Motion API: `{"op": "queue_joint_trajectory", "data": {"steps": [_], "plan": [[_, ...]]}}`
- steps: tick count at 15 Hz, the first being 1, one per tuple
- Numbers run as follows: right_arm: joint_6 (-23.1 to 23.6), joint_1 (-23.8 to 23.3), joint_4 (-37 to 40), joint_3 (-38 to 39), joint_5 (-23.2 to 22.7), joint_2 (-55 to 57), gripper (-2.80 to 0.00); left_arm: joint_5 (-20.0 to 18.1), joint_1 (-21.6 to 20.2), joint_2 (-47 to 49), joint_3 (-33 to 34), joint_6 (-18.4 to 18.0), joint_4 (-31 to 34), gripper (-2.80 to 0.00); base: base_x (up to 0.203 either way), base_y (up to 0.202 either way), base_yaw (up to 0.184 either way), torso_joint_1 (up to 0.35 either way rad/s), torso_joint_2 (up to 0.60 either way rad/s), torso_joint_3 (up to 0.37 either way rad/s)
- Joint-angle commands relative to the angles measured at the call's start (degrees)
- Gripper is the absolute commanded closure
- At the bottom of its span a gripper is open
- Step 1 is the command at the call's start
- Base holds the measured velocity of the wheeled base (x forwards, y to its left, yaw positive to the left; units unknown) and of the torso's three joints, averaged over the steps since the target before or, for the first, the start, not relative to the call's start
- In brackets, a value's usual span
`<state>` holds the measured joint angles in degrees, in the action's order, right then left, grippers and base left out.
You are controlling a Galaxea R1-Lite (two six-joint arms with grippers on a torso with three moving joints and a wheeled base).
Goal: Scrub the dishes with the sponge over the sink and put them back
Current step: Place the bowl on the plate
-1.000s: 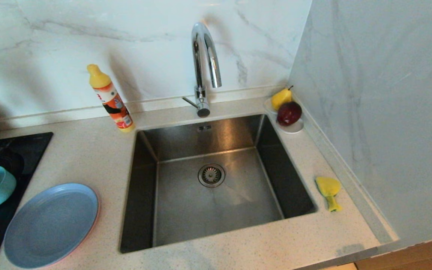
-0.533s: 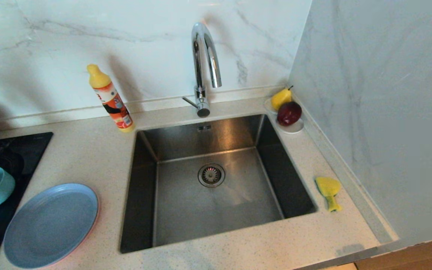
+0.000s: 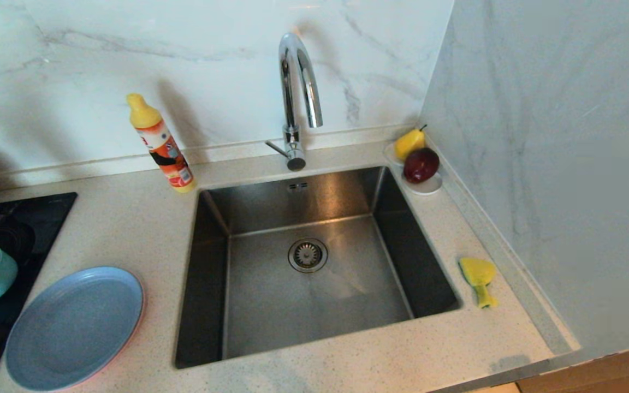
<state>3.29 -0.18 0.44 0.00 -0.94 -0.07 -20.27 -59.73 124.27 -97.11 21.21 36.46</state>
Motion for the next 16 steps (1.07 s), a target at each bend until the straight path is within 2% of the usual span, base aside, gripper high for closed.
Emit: {"op": "queue_joint_trajectory", "data": {"steps": [1, 3, 4, 12, 14, 16], "plan": [[0.1, 0.0, 0.0, 0.0, 0.0, 0.1, 0.0, -0.1, 0.0, 0.4, 0.1, 0.1, 0.3, -2.8, 0.0, 0.0, 0.0, 0.0, 0.0, 0.0], [0.1, 0.0, 0.0, 0.0, 0.0, 0.1, 0.0, -0.1, 0.0, 0.8, 0.1, 0.1, 0.4, -2.8, 0.0, 0.0, 0.0, 0.0, 0.0, 0.0], [0.1, 0.0, 0.0, 0.0, 0.0, 0.1, 0.0, 0.0, 0.0, 0.9, 0.1, 0.1, 0.3, 0.0, 0.0, 0.0, 0.0, 0.0, 0.0, 0.0], [0.1, 0.0, 0.0, 0.0, 0.0, 0.1, 0.0, -0.9, 0.0, -0.8, -0.3, -0.1, 0.7, 0.0, 0.0, 0.0, 0.0, 0.0, 0.0, 0.0], [0.1, 0.0, 0.0, 0.0, 0.0, 0.1, 0.0, -5.7, 0.0, -3.3, -0.1, -0.2, 0.9, 0.0, 0.0, 0.0, 0.0, 0.0, 0.0, 0.0], [0.1, 0.0, 0.0, 0.0, 0.0, 0.1, 0.0, -8.2, 0.0, -6.1, 0.1, -0.5, 2.6, 0.0, 0.0, 0.0, 0.0, 0.0, 0.0, 0.0]]}}
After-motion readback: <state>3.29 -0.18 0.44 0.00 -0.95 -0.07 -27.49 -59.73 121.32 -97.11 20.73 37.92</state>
